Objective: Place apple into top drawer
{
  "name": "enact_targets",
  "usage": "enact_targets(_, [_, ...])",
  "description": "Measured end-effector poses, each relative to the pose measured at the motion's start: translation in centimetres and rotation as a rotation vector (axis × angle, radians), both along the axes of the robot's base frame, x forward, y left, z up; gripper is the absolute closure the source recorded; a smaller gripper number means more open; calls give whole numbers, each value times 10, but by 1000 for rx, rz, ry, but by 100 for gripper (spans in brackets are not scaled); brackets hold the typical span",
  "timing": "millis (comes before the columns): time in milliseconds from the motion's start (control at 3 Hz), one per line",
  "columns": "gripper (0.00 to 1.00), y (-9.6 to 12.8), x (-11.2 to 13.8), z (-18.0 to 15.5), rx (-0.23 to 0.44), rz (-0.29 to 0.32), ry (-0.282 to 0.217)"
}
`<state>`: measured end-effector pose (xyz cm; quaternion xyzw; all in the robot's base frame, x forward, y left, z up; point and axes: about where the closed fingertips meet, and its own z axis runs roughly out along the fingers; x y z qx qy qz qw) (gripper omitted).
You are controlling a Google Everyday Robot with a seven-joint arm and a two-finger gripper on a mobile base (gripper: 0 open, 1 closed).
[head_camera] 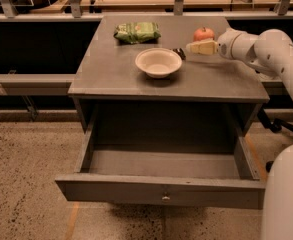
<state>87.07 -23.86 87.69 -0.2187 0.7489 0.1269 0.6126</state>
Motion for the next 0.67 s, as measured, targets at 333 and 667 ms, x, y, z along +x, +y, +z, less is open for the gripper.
enact_targets(333, [15, 9, 20, -6, 17, -8, 4])
enact_targets(667, [38, 16, 32, -14, 33, 2, 14])
